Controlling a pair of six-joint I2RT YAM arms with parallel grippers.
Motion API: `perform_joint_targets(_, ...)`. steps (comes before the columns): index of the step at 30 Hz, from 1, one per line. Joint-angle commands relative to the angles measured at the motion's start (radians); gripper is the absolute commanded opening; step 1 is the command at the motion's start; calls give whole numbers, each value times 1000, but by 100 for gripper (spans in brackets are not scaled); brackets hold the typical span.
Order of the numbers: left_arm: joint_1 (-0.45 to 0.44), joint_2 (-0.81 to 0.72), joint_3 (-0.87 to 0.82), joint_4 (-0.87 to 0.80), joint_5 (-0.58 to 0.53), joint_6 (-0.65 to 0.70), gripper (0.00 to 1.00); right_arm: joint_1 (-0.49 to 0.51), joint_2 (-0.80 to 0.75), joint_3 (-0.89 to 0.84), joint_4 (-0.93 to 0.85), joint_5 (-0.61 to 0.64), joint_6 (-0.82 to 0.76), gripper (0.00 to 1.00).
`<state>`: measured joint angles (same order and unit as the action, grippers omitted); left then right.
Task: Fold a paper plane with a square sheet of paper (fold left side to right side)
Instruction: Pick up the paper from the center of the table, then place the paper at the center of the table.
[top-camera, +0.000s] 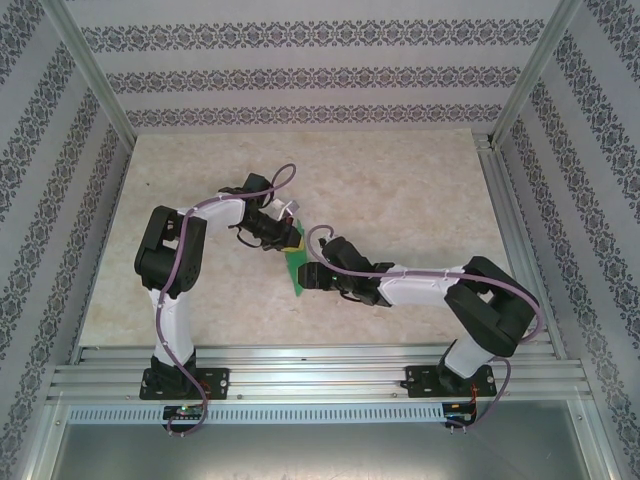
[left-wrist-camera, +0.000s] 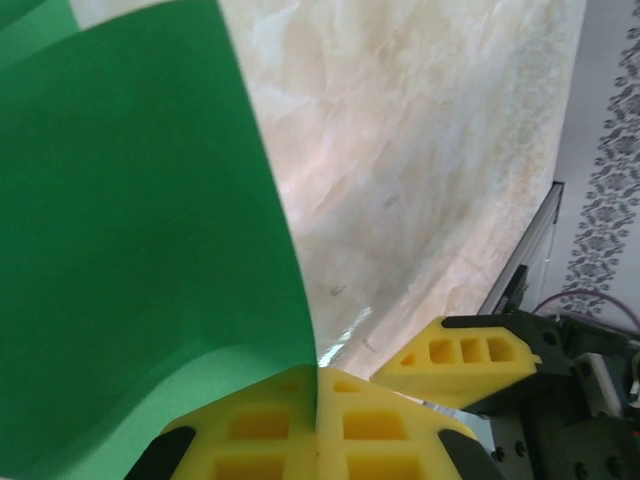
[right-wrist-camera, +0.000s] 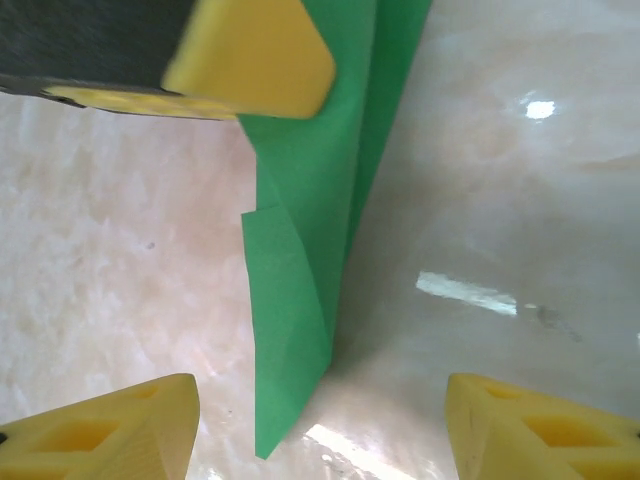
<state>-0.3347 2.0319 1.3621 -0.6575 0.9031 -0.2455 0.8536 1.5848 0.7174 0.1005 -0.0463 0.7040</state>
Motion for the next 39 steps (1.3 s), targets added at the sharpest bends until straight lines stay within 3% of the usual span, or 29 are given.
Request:
perform_joint_targets(1,-17,-71,49,18,28,-74,0,-59,-161,-23,-89,48,-70,69)
perform_joint_targets(9,-94,-202,54,-31,-6,-219,0,-279,-532,-95,-344,-16,-153,79)
perform_joint_targets(15,-169,-191,90,-19,-28,-285,0,-409,-633,-133,-430,-110,-175,77)
perform_joint_targets(21,-176,-161,123,-68,-112,-326,0,-421,-628,-151,-439,-142,-172,75)
perform_joint_targets(29,-173,-222,78,-190,-235,-318,0,-418,-547,-163,-342,-230,-151,64)
perform_joint_targets(39,-167,-267,41,-298,-398,-341,0,-380,-431,-142,-299,-238,-148,63)
